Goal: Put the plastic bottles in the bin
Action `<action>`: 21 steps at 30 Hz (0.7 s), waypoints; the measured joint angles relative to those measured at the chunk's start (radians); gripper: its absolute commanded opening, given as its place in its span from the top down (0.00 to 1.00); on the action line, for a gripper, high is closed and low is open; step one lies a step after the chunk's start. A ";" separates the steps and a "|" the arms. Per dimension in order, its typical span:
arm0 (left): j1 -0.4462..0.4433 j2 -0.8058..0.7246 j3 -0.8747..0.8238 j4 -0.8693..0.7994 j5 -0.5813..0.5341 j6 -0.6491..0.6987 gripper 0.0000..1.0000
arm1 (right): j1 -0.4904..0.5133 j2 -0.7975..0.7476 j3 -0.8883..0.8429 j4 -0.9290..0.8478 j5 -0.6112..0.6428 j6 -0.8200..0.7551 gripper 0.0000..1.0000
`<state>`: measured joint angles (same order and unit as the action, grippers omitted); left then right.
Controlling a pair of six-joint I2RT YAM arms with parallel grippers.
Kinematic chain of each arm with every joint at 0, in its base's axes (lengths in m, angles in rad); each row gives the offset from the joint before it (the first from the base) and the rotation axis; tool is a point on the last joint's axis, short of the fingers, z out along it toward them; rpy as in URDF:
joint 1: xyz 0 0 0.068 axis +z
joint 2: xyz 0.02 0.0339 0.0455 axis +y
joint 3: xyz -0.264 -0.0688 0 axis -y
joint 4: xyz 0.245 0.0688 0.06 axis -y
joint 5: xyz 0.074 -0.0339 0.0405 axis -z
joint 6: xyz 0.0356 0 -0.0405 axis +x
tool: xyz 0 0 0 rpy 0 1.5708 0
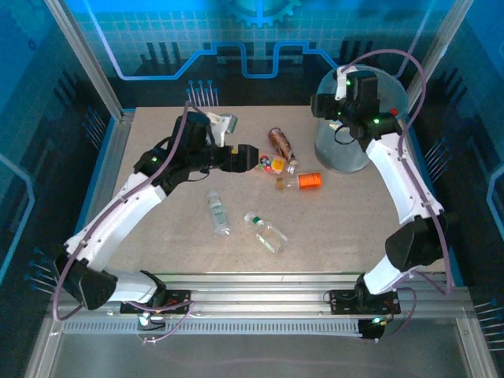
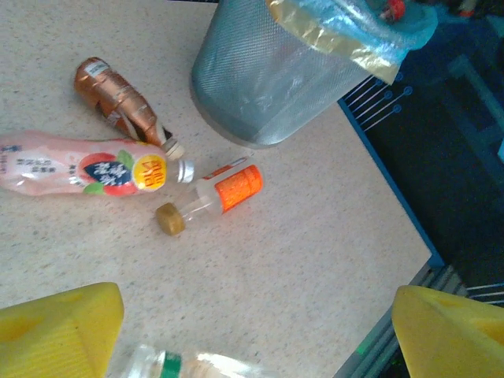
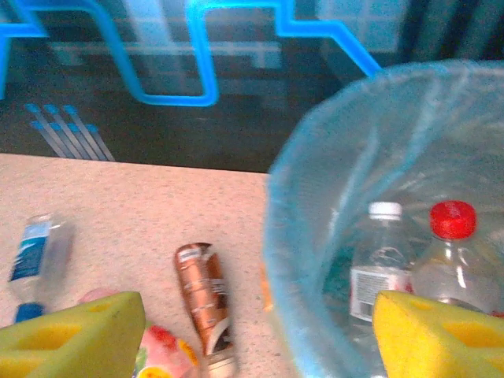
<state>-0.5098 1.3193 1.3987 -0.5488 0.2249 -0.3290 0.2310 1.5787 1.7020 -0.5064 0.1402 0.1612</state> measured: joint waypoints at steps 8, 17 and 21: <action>0.078 -0.202 -0.203 -0.011 -0.051 0.045 0.09 | 0.206 -0.130 0.000 -0.040 -0.095 -0.142 0.24; 0.154 -0.297 -0.339 -0.030 -0.072 0.045 0.09 | 0.378 0.002 -0.001 -0.174 -0.084 -0.309 0.33; 0.156 -0.296 -0.380 -0.030 -0.072 0.045 0.09 | 0.385 0.123 0.000 -0.243 -0.069 -0.399 0.35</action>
<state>-0.3542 1.0229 1.0191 -0.5785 0.1532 -0.2844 0.6155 1.7020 1.7020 -0.7494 0.0708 -0.2375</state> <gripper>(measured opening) 0.912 0.667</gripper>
